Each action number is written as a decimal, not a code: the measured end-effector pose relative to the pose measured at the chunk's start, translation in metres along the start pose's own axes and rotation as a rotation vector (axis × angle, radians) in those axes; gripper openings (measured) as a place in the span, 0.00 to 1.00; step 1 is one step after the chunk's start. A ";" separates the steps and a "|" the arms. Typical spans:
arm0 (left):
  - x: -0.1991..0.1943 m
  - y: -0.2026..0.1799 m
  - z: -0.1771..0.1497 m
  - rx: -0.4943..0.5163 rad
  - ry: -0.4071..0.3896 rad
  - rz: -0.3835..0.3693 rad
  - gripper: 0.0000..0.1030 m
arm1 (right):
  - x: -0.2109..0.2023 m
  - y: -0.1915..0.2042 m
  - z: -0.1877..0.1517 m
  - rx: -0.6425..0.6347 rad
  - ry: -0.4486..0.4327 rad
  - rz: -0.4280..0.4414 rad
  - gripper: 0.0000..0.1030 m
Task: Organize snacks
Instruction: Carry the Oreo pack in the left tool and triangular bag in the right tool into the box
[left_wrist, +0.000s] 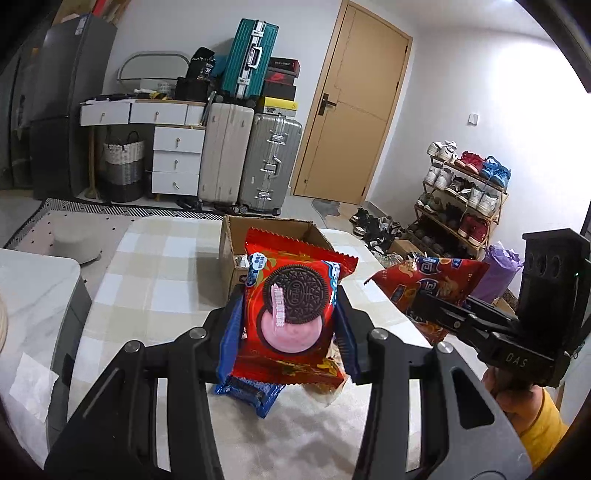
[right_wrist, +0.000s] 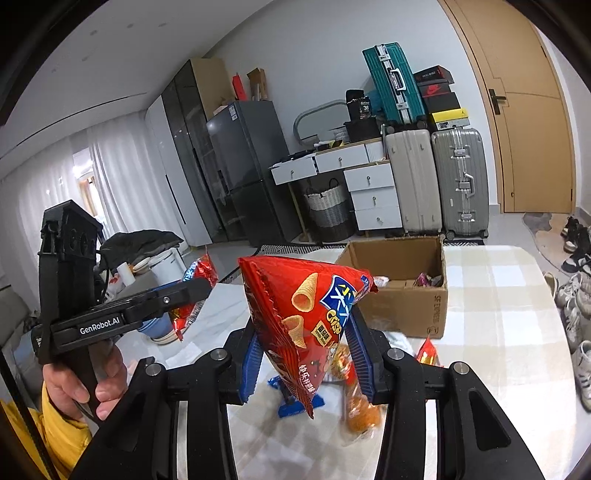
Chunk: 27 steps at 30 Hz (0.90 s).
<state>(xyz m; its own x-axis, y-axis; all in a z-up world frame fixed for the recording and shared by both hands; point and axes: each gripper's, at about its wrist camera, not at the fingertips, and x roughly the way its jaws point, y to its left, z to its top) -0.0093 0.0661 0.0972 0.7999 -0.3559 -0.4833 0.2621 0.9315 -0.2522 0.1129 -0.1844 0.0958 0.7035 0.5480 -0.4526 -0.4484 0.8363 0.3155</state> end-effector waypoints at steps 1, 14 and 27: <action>0.003 0.002 0.002 0.001 0.003 0.000 0.40 | 0.002 -0.001 0.004 -0.007 0.001 -0.001 0.42; 0.085 0.000 0.071 0.041 0.041 0.015 0.40 | 0.042 -0.036 0.075 -0.022 -0.004 -0.027 0.42; 0.233 0.003 0.142 0.034 0.157 0.070 0.40 | 0.116 -0.092 0.121 0.035 0.085 -0.051 0.42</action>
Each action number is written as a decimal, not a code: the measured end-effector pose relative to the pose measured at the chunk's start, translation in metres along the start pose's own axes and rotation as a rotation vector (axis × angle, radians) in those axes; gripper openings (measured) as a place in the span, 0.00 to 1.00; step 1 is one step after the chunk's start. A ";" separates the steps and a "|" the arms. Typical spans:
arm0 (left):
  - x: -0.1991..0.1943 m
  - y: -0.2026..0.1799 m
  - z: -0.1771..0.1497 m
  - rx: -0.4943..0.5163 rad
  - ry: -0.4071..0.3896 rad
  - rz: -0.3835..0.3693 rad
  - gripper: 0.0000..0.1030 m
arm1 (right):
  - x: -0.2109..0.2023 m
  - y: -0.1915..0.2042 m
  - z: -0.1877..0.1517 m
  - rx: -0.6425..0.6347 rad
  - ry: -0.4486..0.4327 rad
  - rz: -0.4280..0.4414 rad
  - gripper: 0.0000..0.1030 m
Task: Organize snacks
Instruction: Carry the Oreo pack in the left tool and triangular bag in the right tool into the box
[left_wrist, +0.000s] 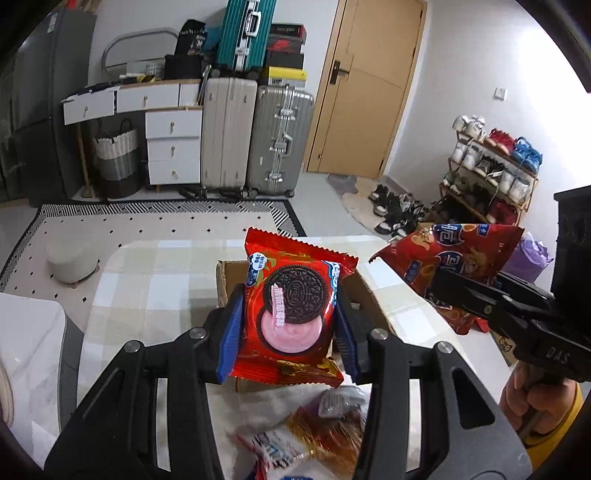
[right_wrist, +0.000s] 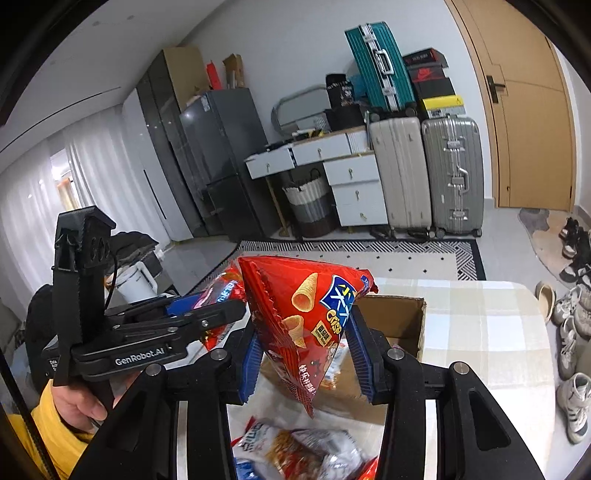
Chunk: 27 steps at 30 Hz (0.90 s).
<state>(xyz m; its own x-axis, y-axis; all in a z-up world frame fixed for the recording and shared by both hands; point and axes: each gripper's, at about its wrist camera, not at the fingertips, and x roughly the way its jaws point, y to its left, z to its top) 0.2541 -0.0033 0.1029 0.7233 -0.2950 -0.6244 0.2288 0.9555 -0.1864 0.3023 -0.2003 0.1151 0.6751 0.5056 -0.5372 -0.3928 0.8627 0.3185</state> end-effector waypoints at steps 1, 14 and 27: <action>0.012 0.001 0.006 0.000 0.008 0.003 0.40 | 0.007 -0.004 0.003 0.004 0.010 -0.003 0.42; 0.177 0.018 0.026 -0.008 0.199 0.011 0.40 | 0.093 -0.053 -0.006 0.060 0.178 -0.042 0.42; 0.270 0.020 0.003 0.002 0.273 0.018 0.40 | 0.122 -0.073 -0.031 0.083 0.264 -0.058 0.42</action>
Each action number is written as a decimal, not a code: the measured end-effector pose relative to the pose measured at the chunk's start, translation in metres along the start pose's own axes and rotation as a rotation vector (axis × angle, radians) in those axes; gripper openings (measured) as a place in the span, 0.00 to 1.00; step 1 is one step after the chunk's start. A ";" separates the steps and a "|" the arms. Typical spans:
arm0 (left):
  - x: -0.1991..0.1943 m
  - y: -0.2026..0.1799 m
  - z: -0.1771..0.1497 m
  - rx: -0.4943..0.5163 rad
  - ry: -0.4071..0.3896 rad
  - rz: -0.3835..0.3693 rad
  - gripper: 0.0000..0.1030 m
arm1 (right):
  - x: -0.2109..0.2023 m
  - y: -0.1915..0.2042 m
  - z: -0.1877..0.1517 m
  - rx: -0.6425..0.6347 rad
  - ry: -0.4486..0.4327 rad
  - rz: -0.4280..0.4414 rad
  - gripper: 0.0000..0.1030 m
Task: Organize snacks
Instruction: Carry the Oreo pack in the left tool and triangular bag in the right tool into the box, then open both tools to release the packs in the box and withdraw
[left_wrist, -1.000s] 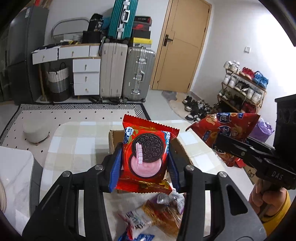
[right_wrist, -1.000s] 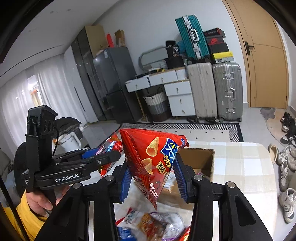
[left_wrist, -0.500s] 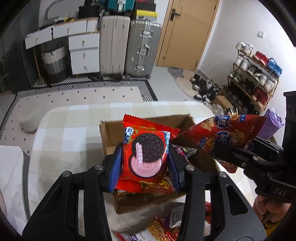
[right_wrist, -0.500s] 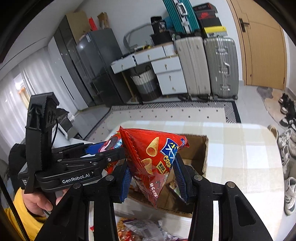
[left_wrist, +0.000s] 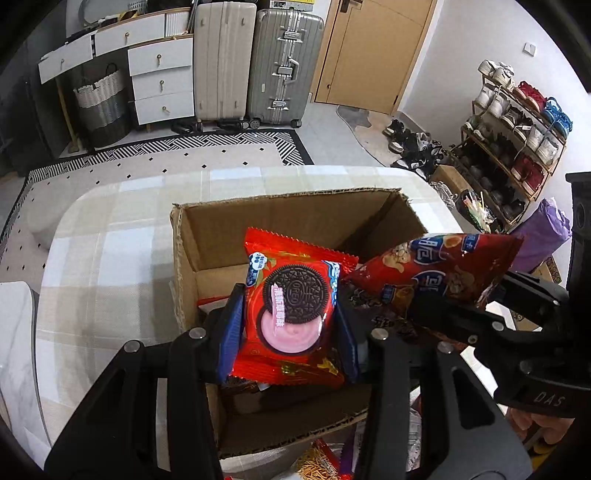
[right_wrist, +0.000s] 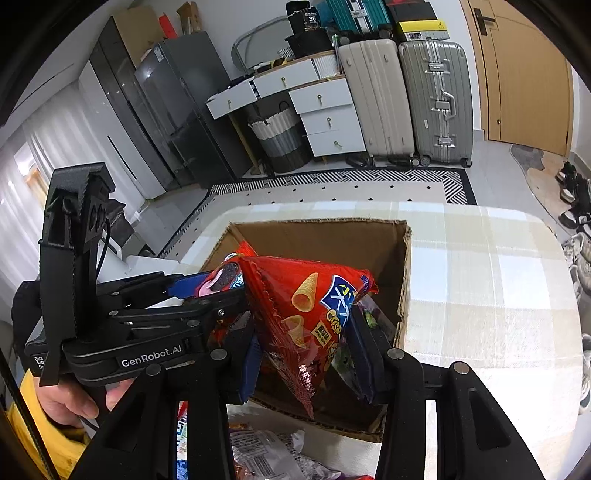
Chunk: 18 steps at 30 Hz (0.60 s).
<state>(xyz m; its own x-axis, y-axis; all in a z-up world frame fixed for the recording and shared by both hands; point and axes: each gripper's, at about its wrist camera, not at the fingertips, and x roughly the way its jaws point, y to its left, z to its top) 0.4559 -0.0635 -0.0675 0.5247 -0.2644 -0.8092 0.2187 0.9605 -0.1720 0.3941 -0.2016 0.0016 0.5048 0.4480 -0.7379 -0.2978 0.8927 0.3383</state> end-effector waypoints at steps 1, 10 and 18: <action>0.005 0.000 -0.001 -0.005 0.004 0.002 0.40 | 0.001 0.000 -0.001 0.001 0.003 0.000 0.42; 0.020 0.007 -0.013 -0.010 0.006 0.003 0.40 | 0.011 0.001 -0.003 -0.001 0.028 -0.010 0.42; -0.001 0.022 -0.030 -0.025 -0.010 0.011 0.53 | 0.015 0.002 -0.003 -0.002 0.054 -0.035 0.42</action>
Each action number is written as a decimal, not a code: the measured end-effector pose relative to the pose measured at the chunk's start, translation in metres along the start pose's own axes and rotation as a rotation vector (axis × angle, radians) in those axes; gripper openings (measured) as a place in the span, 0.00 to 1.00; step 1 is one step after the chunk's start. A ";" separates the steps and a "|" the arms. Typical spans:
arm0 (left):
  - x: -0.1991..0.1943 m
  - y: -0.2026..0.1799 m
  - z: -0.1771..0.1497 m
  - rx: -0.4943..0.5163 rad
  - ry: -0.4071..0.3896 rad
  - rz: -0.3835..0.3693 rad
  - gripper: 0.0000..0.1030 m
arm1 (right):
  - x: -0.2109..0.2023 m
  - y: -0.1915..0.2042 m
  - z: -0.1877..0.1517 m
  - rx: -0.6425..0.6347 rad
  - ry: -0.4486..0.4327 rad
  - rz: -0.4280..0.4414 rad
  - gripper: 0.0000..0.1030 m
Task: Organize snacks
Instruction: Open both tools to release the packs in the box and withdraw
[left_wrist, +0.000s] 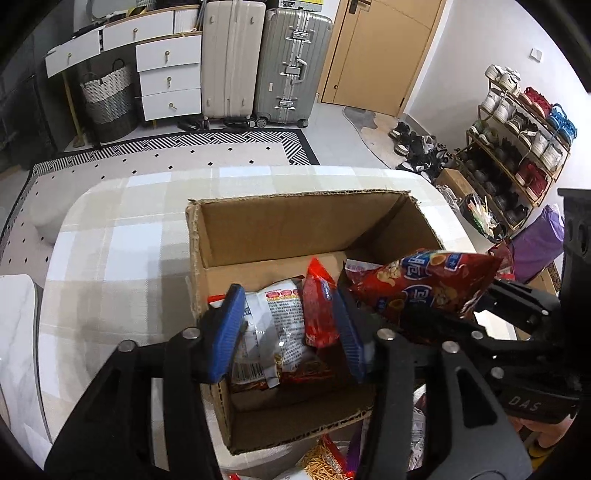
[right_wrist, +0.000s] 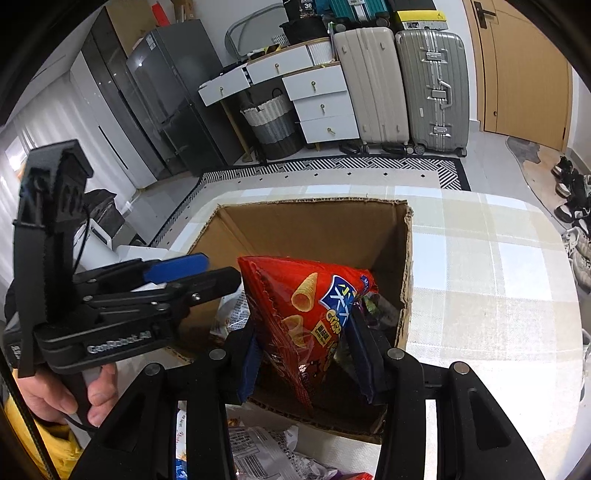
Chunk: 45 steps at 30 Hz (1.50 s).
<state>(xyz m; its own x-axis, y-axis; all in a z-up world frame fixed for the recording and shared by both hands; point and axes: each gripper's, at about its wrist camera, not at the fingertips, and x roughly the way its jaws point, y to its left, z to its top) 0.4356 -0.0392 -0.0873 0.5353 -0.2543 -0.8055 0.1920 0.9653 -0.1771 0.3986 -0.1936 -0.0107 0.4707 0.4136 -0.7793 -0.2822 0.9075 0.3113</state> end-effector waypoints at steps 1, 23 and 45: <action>-0.003 0.000 -0.001 -0.003 -0.005 0.006 0.54 | 0.001 0.001 0.000 -0.001 0.003 -0.011 0.42; -0.106 -0.005 -0.035 0.012 -0.093 0.079 0.78 | -0.061 0.019 -0.003 0.015 -0.110 -0.028 0.75; -0.308 -0.051 -0.143 0.028 -0.381 0.092 0.99 | -0.233 0.113 -0.100 -0.175 -0.450 -0.029 0.97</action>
<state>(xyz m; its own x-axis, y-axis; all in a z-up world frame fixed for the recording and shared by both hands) 0.1431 -0.0014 0.0888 0.8172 -0.1755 -0.5490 0.1482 0.9845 -0.0941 0.1732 -0.1949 0.1520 0.7848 0.4138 -0.4613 -0.3818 0.9092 0.1660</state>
